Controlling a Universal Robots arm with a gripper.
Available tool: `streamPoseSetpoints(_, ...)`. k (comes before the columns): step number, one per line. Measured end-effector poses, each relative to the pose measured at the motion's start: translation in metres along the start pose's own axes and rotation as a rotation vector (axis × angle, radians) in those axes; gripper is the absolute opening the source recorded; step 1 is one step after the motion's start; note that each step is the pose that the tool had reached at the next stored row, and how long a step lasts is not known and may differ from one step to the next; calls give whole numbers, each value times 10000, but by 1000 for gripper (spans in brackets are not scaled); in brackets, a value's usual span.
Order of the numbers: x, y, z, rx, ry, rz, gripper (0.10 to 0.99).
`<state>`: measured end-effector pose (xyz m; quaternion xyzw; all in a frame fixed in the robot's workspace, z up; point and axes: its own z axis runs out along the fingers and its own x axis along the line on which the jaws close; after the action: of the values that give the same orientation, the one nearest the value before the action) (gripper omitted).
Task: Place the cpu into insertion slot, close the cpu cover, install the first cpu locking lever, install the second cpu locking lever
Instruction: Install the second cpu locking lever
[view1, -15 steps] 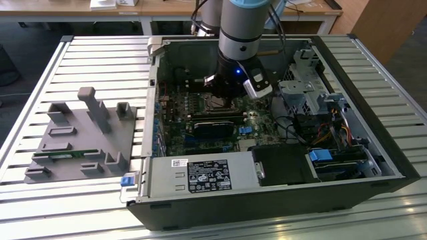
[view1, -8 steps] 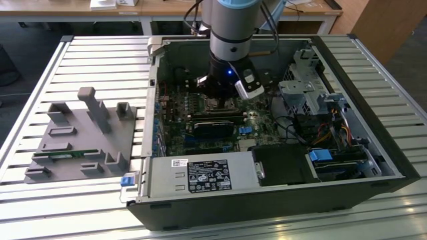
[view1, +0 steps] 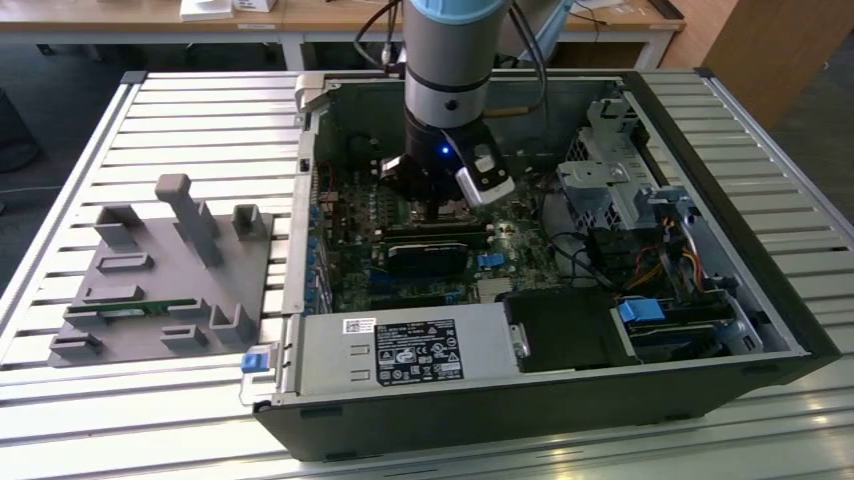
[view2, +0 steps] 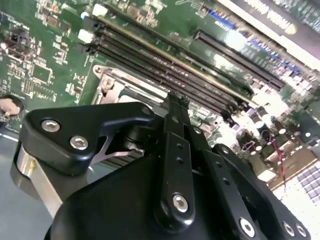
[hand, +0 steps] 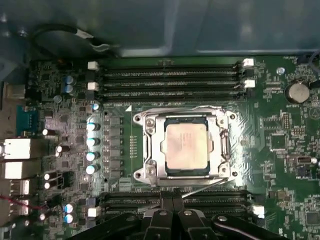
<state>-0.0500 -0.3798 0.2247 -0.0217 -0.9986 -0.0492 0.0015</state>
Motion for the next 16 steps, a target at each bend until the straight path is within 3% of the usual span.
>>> streamPoseSetpoints(2,10,-30,-3,-71,2,0,106)
streamPoseSetpoints(6,56,-63,-6,-392,16,0,106)
streamPoseSetpoints(8,89,-72,-2,-494,20,-1,106)
streamPoseSetpoints(10,104,-75,13,-549,21,0,106)
streamPoseSetpoints(16,125,-86,108,-567,23,-1,106)
